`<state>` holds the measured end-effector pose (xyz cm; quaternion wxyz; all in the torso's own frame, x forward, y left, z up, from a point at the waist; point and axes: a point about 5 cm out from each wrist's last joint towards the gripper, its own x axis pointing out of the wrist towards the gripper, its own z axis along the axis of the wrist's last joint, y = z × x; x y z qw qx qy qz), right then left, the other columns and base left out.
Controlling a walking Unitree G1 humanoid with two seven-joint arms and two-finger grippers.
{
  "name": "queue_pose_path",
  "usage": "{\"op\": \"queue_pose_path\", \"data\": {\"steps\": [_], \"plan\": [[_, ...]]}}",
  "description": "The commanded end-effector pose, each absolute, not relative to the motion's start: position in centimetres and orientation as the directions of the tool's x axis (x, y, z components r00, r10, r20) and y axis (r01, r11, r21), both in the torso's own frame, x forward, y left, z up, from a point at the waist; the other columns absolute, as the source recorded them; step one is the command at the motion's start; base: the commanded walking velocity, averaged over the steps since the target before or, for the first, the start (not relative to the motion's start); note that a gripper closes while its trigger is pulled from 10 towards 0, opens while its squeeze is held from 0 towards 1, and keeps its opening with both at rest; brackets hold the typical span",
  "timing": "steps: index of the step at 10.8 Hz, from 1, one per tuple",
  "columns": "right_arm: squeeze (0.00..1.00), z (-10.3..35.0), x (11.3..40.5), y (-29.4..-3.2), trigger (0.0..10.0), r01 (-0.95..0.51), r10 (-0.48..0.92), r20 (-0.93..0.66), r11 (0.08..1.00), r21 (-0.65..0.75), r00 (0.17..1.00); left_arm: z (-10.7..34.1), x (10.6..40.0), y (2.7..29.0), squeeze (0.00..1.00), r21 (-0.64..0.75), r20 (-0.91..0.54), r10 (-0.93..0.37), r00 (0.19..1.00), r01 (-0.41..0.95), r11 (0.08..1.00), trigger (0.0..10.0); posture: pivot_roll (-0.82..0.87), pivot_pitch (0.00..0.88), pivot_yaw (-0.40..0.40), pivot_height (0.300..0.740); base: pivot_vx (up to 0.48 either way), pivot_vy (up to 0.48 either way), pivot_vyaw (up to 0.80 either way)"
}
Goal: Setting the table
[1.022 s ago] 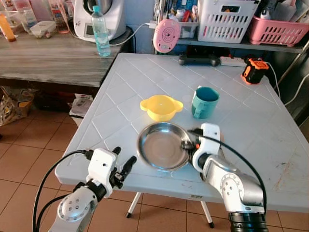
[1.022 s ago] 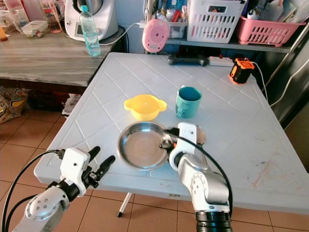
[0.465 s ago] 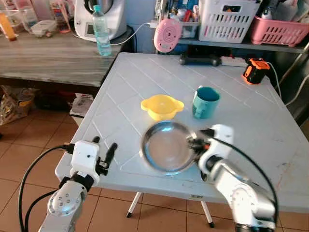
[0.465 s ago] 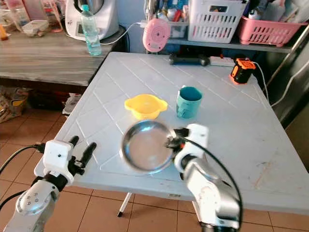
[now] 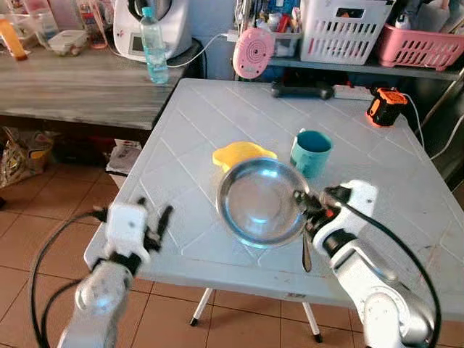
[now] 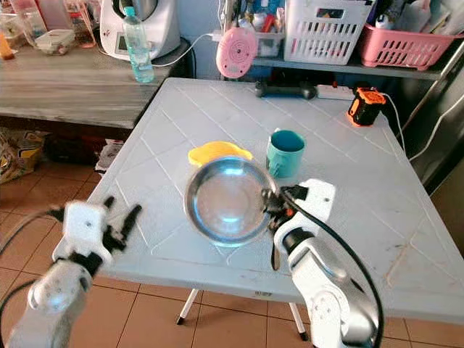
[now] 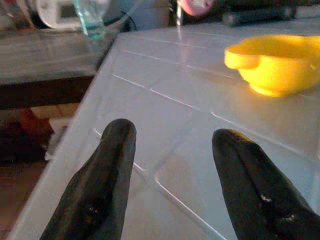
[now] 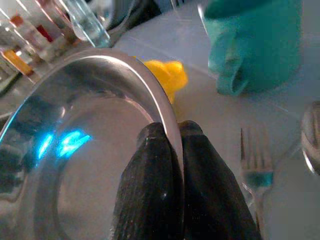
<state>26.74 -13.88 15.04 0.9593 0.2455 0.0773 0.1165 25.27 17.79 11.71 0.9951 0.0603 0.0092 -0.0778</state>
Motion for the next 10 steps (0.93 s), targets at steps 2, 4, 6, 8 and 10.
{"op": "queue_pose_path", "data": {"steps": [2,4,6,8,10], "plan": [[0.00,16.9,26.6,-14.8,10.0,-0.185,0.204,0.002,0.880,0.437,0.979,11.9,25.5,18.6,0.00,0.107,-0.031,-0.126,0.992,0.128,0.986,10.0,0.04,0.033,-0.001,0.740,0.000,0.000,0.00],[0.00,17.2,26.5,-15.0,10.0,-0.171,0.185,0.006,0.894,0.414,0.983,11.9,25.8,18.7,0.00,0.096,-0.033,-0.120,0.992,0.123,0.988,10.0,0.03,0.033,0.000,0.740,0.000,0.000,0.00],[0.00,17.4,26.5,-15.0,10.0,-0.177,0.188,0.012,0.899,0.400,0.982,11.9,25.9,18.5,0.00,0.085,-0.034,-0.120,0.992,0.123,0.989,10.0,0.03,0.034,-0.002,0.740,0.000,0.324,-0.39],[0.00,17.3,26.5,-15.1,10.0,-0.173,0.185,0.009,0.901,0.399,0.983,11.8,25.9,18.3,0.00,0.081,-0.037,-0.124,0.992,0.127,0.989,10.0,0.03,0.032,-0.005,0.740,0.000,0.386,-0.68],[0.00,17.2,26.5,-15.0,10.0,-0.179,0.192,0.006,0.902,0.393,0.981,11.7,26.0,18.4,0.00,0.086,-0.041,-0.125,0.991,0.129,0.988,10.0,0.03,0.028,-0.007,0.740,0.000,0.480,0.00]]}}
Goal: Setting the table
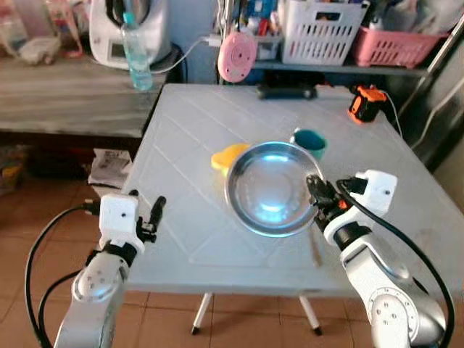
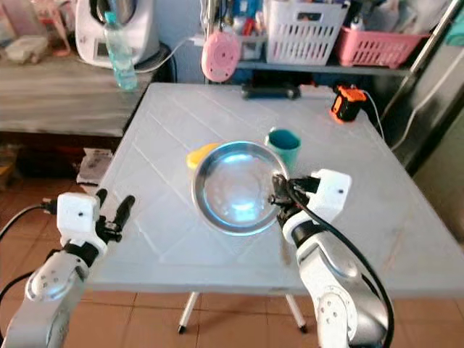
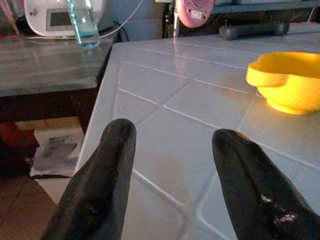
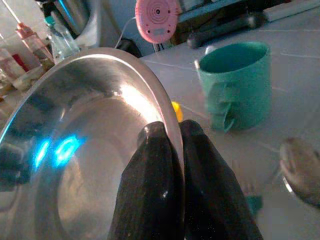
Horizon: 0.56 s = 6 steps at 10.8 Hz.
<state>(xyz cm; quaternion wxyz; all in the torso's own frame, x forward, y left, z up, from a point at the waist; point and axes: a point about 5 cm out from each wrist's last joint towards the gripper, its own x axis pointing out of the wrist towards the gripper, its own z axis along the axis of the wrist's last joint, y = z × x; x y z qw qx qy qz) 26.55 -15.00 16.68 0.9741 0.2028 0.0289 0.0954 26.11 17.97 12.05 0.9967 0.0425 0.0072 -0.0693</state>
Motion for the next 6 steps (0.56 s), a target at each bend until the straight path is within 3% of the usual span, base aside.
{"op": "queue_pose_path", "data": {"steps": [1,6], "plan": [[0.00,17.22,26.58,-14.89,10.0,-0.184,0.196,0.007,0.902,0.390,0.981,11.68,25.98,18.39,0.00,0.089,-0.041,-0.126,0.991,0.129,0.988,10.0,0.04,0.026,-0.007,0.740,0.000,0.480,0.00],[0.00,17.13,26.49,-14.77,10.0,-0.188,0.200,0.007,0.907,0.376,0.980,11.46,25.85,18.09,0.00,0.086,-0.046,-0.132,0.990,0.135,0.987,10.0,0.03,0.030,-0.009,0.740,0.000,0.480,0.00]]}}
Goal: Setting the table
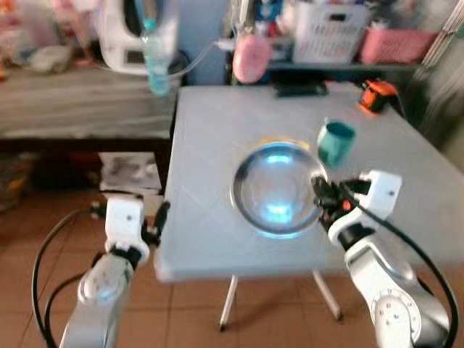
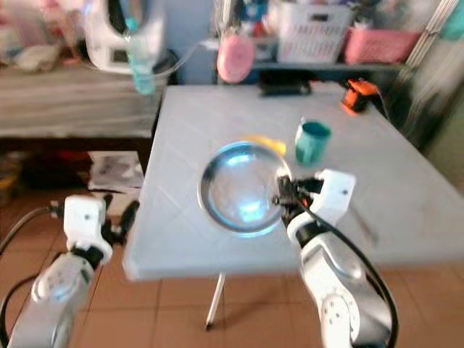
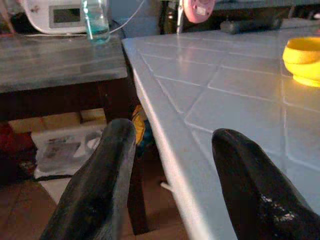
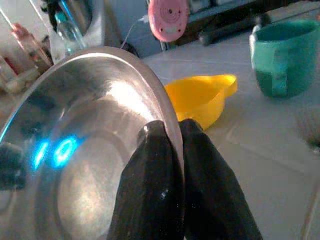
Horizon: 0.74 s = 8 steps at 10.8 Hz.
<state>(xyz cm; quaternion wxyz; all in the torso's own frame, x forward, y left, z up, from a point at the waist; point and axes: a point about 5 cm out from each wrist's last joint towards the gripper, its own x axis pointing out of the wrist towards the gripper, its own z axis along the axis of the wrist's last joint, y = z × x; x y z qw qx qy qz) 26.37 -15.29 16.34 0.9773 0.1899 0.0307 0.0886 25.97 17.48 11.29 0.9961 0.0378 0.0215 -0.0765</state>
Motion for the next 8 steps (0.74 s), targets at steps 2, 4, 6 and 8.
{"op": "queue_pose_path", "data": {"steps": [2,4,6,8], "plan": [[0.00,17.16,26.46,-14.81,10.0,-0.188,0.199,0.009,0.911,0.368,0.980,11.38,25.89,18.04,0.00,0.087,-0.046,-0.129,0.991,0.133,0.987,10.0,0.03,0.031,-0.010,0.740,0.000,0.480,0.00],[0.00,17.20,26.50,-14.91,10.0,-0.185,0.194,0.011,0.914,0.360,0.981,11.31,25.94,17.83,0.00,0.085,-0.046,-0.128,0.991,0.131,0.988,10.0,0.03,0.031,-0.011,0.740,0.000,0.480,0.00],[0.00,17.29,26.54,-14.89,10.0,-0.190,0.196,0.017,0.918,0.349,0.980,11.30,26.00,17.74,0.00,0.082,-0.044,-0.125,0.991,0.128,0.988,10.0,0.03,0.031,-0.012,0.740,0.000,0.480,0.00],[0.00,17.41,26.57,-14.82,10.0,-0.196,0.200,0.023,0.920,0.338,0.980,11.28,26.10,17.68,0.00,0.081,-0.042,-0.122,0.992,0.125,0.989,10.0,0.03,0.030,-0.011,0.740,0.000,0.480,0.00]]}}
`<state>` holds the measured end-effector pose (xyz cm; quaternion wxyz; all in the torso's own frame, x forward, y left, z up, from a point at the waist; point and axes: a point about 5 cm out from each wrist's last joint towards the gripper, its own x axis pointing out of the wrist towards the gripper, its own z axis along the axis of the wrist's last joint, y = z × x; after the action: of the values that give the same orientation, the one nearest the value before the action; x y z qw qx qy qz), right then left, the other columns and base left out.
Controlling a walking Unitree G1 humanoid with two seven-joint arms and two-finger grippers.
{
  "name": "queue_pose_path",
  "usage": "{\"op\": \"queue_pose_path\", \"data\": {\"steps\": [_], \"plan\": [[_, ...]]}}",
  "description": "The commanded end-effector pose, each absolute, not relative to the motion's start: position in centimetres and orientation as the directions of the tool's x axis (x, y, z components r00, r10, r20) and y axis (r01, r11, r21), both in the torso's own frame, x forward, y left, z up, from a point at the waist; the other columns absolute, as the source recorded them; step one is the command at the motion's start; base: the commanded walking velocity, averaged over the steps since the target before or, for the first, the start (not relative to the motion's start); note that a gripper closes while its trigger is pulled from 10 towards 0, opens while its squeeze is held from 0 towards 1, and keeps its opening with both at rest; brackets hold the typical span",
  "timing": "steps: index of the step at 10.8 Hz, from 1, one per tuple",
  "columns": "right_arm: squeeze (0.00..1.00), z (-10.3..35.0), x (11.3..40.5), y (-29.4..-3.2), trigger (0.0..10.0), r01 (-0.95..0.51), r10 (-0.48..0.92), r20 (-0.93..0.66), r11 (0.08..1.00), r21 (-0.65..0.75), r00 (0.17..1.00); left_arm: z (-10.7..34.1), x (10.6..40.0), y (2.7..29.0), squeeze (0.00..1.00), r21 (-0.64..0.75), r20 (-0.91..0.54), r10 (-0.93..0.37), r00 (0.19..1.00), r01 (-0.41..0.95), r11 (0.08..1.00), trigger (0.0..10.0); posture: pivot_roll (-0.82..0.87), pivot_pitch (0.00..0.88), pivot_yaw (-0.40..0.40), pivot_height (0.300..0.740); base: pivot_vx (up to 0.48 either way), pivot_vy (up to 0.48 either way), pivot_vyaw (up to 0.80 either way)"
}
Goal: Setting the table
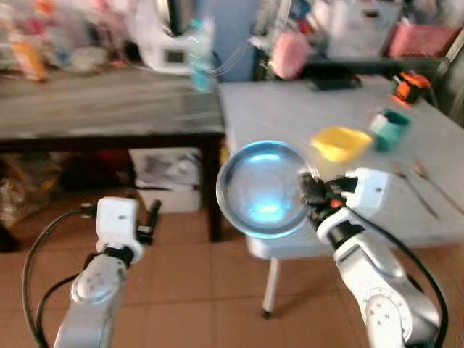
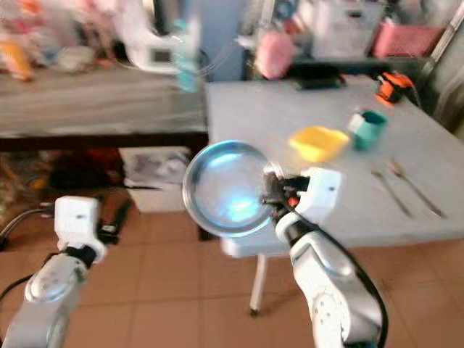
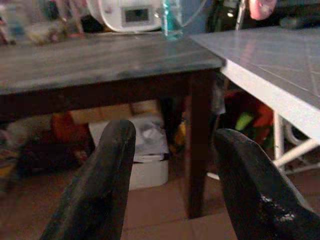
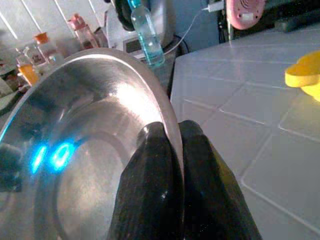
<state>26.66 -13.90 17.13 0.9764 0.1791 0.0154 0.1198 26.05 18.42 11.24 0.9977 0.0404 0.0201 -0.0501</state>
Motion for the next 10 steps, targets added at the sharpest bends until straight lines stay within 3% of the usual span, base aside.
{"op": "queue_pose_path", "data": {"steps": [1,3,8,10], "plan": [[0.00,17.45,26.60,-14.83,10.0,-0.198,0.201,0.026,0.922,0.333,0.979,11.28,26.14,17.66,0.00,0.082,-0.041,-0.121,0.992,0.124,0.989,10.0,0.03,0.029,-0.010,0.740,0.000,0.480,0.00],[0.00,17.49,26.64,-14.81,10.0,-0.197,0.198,0.030,0.924,0.327,0.980,11.28,26.18,17.54,0.00,0.082,-0.040,-0.123,0.992,0.126,0.989,10.0,0.03,0.028,-0.008,0.740,0.000,0.480,0.00],[0.00,17.39,26.70,-14.86,10.0,-0.187,0.188,0.028,0.928,0.323,0.982,11.22,26.22,17.47,0.00,0.085,-0.043,-0.128,0.991,0.132,0.988,10.0,0.03,0.029,-0.006,0.740,0.000,0.480,0.58],[0.00,17.35,26.69,-14.92,10.0,-0.184,0.185,0.028,0.929,0.322,0.982,11.20,26.23,17.43,0.00,0.085,-0.042,-0.129,0.991,0.132,0.988,10.0,0.03,0.030,-0.008,0.740,0.000,0.480,0.20]]}}
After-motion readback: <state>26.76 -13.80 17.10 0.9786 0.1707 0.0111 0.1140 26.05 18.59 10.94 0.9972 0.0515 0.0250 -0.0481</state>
